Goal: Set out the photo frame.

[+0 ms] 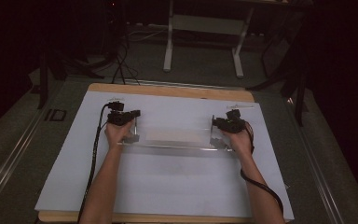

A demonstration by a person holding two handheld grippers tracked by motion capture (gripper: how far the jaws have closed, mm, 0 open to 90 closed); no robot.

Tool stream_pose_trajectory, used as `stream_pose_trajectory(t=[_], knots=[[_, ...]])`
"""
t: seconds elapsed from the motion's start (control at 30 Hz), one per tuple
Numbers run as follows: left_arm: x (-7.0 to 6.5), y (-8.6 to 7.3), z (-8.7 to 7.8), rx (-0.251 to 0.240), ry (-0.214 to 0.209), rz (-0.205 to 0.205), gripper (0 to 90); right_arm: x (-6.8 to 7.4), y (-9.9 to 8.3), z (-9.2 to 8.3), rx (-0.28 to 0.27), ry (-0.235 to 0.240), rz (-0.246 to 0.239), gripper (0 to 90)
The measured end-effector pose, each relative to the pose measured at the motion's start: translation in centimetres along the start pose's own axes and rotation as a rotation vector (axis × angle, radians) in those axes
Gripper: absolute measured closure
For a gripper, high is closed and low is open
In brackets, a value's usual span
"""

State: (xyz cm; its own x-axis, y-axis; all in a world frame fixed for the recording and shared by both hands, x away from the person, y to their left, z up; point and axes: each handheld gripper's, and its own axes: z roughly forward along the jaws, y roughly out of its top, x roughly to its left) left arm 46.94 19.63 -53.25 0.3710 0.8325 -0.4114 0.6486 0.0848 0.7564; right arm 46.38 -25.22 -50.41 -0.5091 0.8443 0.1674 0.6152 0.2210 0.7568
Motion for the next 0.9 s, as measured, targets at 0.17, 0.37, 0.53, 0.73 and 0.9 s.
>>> stream_pose_trajectory(t=[0.17, 0.37, 0.53, 0.73, 0.9], knots=[[0.0, 0.0, 0.0, 0.002, 0.0, -0.001, 85.0, 0.0, -0.8, -1.1, -0.018, -0.003, -0.019, 67.0], [0.1, 0.0, 0.0, 0.001, -0.006, -0.017, 85.0, 0.4, -1.9, -3.1, -0.059, 0.004, -0.053, 66.7], [0.1, 0.0, 0.1, 0.002, -0.008, -0.022, 85.1, 0.8, -2.6, -4.2, -0.078, 0.007, -0.062, 67.2], [0.2, 0.0, 0.1, 0.002, -0.01, -0.027, 85.0, 1.3, -3.7, -5.1, -0.075, 0.004, -0.111, 67.5], [0.2, 0.0, 0.1, 0.003, -0.009, -0.025, 85.0, 1.2, -4.1, -5.5, -0.08, -0.007, -0.131, 67.1]])
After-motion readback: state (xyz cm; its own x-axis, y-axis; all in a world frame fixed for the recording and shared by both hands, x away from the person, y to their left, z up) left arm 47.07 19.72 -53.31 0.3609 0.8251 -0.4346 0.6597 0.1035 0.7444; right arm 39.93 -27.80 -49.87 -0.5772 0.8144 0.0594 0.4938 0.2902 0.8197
